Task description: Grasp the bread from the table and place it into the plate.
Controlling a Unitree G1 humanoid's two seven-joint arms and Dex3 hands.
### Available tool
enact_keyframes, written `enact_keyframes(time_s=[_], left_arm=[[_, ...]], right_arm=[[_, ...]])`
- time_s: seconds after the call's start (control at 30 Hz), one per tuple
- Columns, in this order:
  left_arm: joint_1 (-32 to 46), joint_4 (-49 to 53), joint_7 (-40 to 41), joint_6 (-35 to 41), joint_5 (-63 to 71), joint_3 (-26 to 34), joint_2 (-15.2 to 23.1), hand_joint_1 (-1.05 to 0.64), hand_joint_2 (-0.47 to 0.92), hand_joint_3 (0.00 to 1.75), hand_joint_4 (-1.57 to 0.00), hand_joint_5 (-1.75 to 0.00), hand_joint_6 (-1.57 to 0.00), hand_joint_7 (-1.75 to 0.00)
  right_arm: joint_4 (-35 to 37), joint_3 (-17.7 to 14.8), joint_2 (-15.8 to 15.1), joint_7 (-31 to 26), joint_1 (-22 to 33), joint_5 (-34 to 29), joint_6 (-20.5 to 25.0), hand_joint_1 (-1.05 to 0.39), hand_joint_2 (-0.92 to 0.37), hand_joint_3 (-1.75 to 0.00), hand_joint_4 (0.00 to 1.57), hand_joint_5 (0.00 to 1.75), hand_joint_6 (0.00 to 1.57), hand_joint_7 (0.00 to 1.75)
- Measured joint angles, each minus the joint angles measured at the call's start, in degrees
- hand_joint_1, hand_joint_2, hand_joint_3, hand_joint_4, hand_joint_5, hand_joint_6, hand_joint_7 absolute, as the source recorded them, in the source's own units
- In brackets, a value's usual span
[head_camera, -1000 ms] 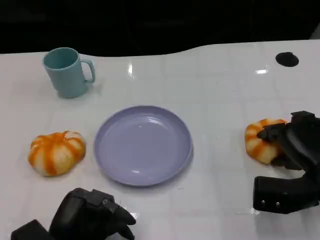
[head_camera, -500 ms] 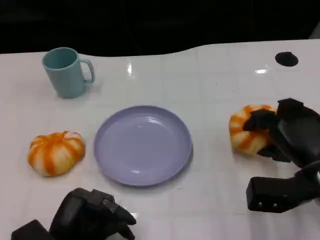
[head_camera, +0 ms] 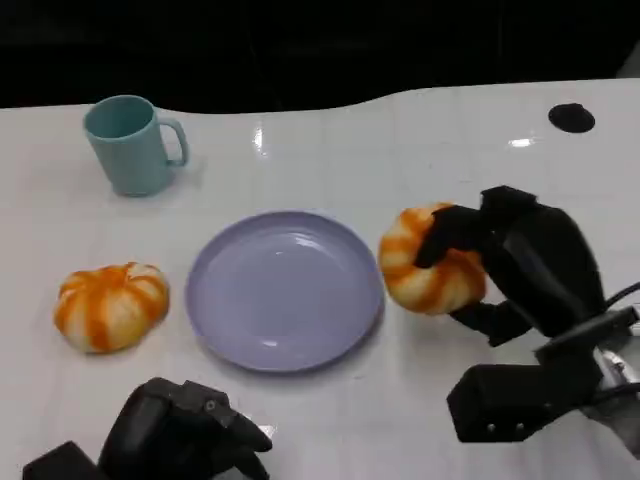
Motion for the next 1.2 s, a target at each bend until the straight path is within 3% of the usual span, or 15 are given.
enact_keyframes(time_s=[0.6,0.97,1.03,1.07,1.13,1.2], left_arm=[[0.0,0.0,0.6,0.7,0.2,-0.4,-0.6,-1.05,0.9,0.0,-1.43,-0.69,-1.57,-0.27],[0.0,0.0,1.0,0.7,0.3,-0.6,-0.5,-1.05,0.9,0.0,-1.43,-0.69,-1.57,-0.27],[0.0,0.0,1.0,0.7,0.3,-0.6,-0.5,-1.05,0.89,0.0,-1.43,-0.69,-1.57,-0.28],[0.0,0.0,1.0,0.7,0.3,-0.6,-0.5,-1.05,0.89,0.0,-1.43,-0.69,-1.57,-0.28],[-0.1,0.0,1.0,0.7,0.3,-0.6,-0.6,-1.05,0.89,0.0,-1.43,-0.69,-1.57,-0.28],[-0.1,0.0,1.0,0.8,0.3,-0.7,-0.6,-1.05,0.89,0.0,-1.44,-0.69,-1.57,-0.28]], right_arm=[[17.1,4.5,13.0,0.4,-10.0,-0.6,-3.0,-0.04,-0.22,-1.4,1.0,1.75,0.92,1.44],[20.1,5.6,14.1,-0.6,-11.2,-0.6,-3.7,-0.04,-0.23,-1.38,1.0,1.75,0.91,1.45],[20.6,5.9,14.5,-0.6,-11.5,-0.6,-3.5,-0.17,-0.5,-0.83,0.57,0.95,0.62,0.67],[21.4,6.2,15.1,0.6,-12.2,-0.7,-2.0,-0.21,-0.63,-0.57,0.47,0.62,0.58,0.36],[22.3,6.7,15.9,4.7,-13.2,-0.7,1.8,-0.24,-0.74,-0.35,0.39,0.38,0.55,0.14],[22.1,7.2,16.1,7.7,-13.3,-0.6,3.0,-0.27,-0.79,-0.25,0.33,0.28,0.52,0.05]])
